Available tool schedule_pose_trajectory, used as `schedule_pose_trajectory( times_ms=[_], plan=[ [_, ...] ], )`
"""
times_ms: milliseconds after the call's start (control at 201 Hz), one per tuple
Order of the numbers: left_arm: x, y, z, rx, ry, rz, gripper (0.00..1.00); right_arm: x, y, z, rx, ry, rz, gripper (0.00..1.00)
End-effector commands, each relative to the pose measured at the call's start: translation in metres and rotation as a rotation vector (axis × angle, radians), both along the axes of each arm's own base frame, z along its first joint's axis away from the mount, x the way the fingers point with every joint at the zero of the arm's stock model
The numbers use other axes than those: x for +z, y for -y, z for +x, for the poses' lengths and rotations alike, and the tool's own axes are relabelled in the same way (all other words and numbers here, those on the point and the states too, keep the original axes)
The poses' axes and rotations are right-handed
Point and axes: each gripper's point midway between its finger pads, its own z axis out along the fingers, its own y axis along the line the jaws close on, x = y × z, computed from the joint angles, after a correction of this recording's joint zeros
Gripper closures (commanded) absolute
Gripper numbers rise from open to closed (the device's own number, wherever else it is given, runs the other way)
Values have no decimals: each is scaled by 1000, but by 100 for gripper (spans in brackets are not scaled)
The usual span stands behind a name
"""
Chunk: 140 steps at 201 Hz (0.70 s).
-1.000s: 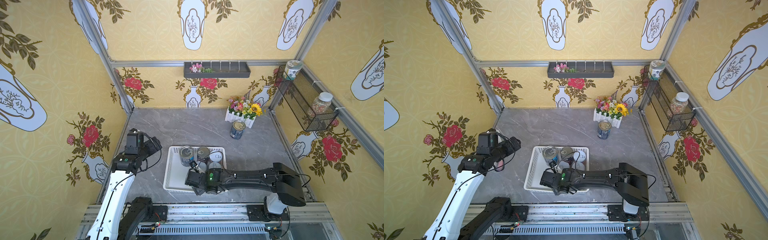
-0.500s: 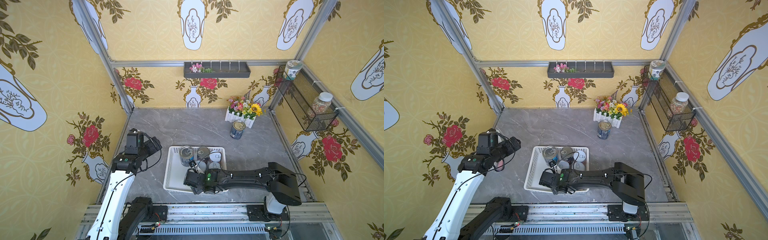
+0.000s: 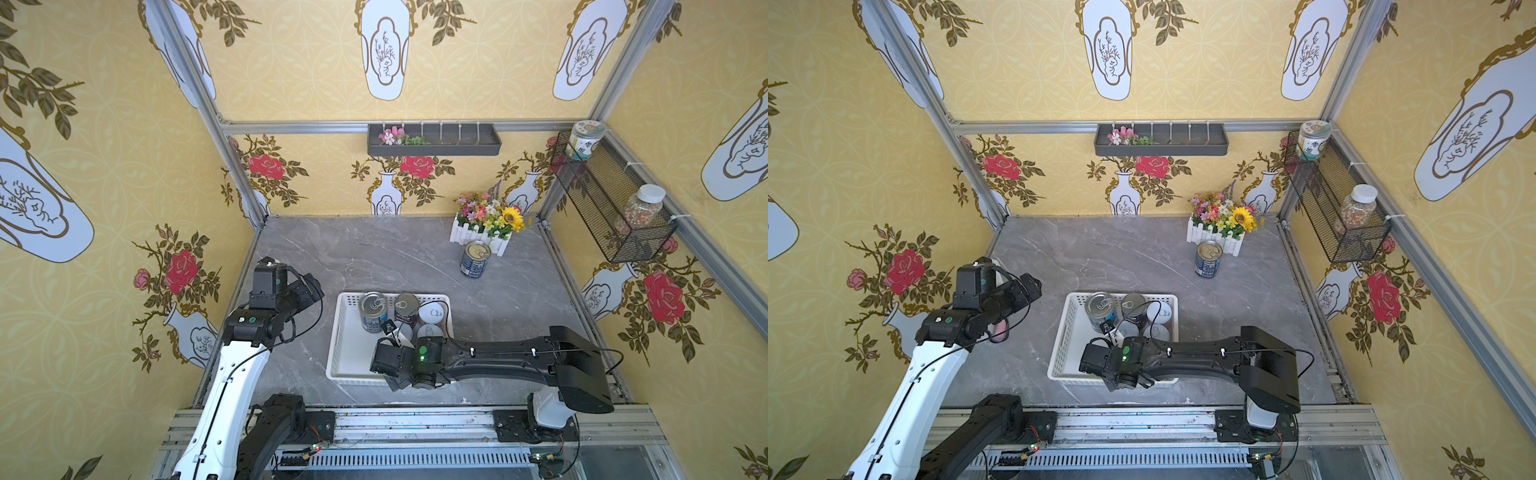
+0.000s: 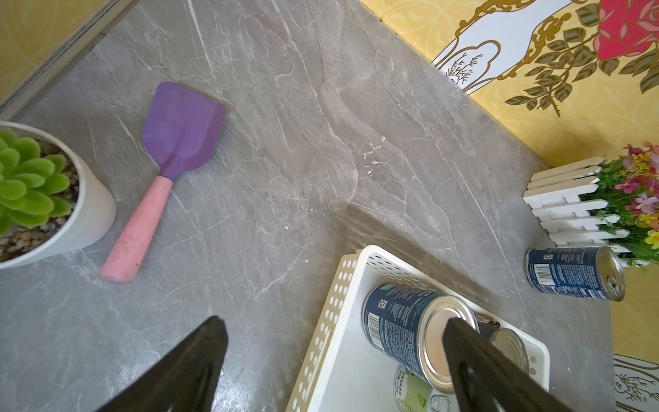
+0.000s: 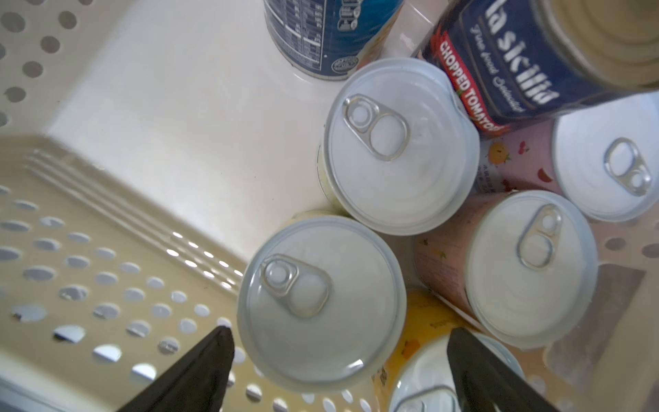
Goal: Put the canned food in the basket
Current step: Place the canned food in the basket, then pick up the canned food from the center of the board.
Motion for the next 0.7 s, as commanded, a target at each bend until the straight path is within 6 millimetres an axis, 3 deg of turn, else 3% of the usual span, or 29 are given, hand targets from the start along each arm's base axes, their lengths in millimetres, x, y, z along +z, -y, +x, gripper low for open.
schedule_pose_trajectory(
  times_ms=[0,274,384,523,693],
  plan=[
    [0,0,1,2,8,2,0,27,8,1,2,30,1,2],
    [0,1,2,-2,9,0,0,129,32,26,-78,229,99,3],
    [0,1,2,-2,6,0,0,158,46,42,-119,279,137,3],
    [1,1,1,-4,11,1,0,174,74,75,-210,295,175,3],
    [2,2,1,-8,14,1,0,169,113,126,-341,225,267,3]
  ],
)
